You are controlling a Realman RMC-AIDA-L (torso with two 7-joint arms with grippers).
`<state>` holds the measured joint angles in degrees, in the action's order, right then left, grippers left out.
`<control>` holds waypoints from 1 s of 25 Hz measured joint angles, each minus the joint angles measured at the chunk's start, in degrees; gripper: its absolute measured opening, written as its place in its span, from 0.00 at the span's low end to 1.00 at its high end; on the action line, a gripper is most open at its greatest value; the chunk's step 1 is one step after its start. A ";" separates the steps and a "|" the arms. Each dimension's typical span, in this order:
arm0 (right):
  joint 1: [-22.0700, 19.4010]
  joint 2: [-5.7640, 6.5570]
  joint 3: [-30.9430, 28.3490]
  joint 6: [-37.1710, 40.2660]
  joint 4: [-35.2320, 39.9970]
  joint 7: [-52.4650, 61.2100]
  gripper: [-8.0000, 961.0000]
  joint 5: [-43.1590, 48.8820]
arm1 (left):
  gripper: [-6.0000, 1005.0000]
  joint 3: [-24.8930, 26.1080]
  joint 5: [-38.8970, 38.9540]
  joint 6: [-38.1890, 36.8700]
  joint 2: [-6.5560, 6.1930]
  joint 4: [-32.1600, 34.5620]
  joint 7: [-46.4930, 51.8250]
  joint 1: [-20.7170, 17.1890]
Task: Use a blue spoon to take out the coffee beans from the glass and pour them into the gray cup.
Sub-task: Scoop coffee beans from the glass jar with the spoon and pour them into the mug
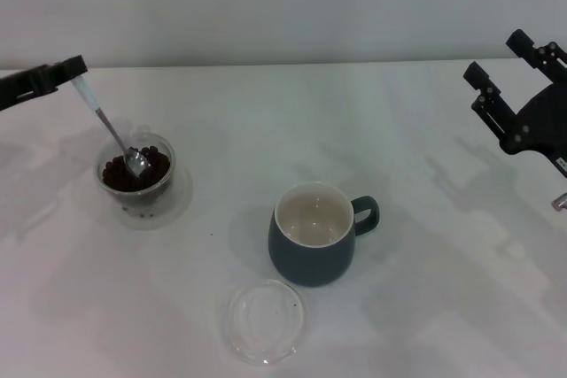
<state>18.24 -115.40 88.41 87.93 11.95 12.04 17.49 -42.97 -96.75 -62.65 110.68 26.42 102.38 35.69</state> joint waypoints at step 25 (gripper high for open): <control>0.65 0.09 -0.18 -1.55 -0.03 0.38 0.62 0.00 | 0.14 0.69 8.95 -0.16 1.95 -0.31 10.95 -6.72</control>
<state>18.89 -115.31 88.24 86.38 11.93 12.42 17.49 -42.28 -87.81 -62.81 112.63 26.11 113.34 28.98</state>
